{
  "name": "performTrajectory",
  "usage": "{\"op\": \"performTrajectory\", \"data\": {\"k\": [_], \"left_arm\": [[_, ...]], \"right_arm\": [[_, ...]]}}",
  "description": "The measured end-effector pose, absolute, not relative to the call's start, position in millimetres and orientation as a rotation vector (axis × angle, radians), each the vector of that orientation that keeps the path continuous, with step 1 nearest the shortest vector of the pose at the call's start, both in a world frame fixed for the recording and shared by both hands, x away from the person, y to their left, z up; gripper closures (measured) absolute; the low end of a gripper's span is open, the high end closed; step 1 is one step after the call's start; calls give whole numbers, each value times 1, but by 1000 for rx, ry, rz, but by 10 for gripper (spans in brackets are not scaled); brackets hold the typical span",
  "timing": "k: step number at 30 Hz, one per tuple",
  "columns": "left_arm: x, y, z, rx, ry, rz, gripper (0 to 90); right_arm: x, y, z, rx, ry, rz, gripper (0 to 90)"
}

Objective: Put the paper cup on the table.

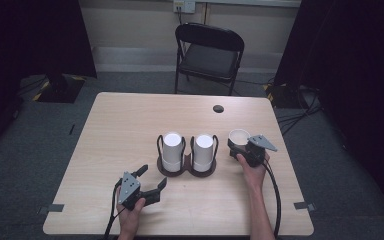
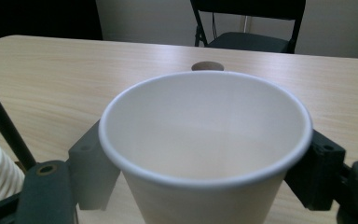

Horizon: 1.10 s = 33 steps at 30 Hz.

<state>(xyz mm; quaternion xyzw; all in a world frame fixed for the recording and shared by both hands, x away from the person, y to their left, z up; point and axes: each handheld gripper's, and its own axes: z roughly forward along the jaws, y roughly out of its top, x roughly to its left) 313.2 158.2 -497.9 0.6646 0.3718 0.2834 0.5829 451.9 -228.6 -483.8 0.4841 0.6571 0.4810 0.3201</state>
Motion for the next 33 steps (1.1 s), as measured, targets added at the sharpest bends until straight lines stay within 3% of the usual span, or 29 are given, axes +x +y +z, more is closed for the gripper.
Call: {"op": "performTrajectory", "data": {"k": [8, 11, 33], "left_arm": [[313, 158, -498, 1548, 871, 658, 177], [313, 159, -498, 1551, 868, 659, 177], [316, 160, -498, 1543, 911, 642, 177]], "right_arm": [[452, -226, -486, 1282, 1754, 1236, 209], [452, -226, -489, 1302, 1772, 1220, 147], [429, -236, -479, 1378, 1777, 1247, 142]]}}
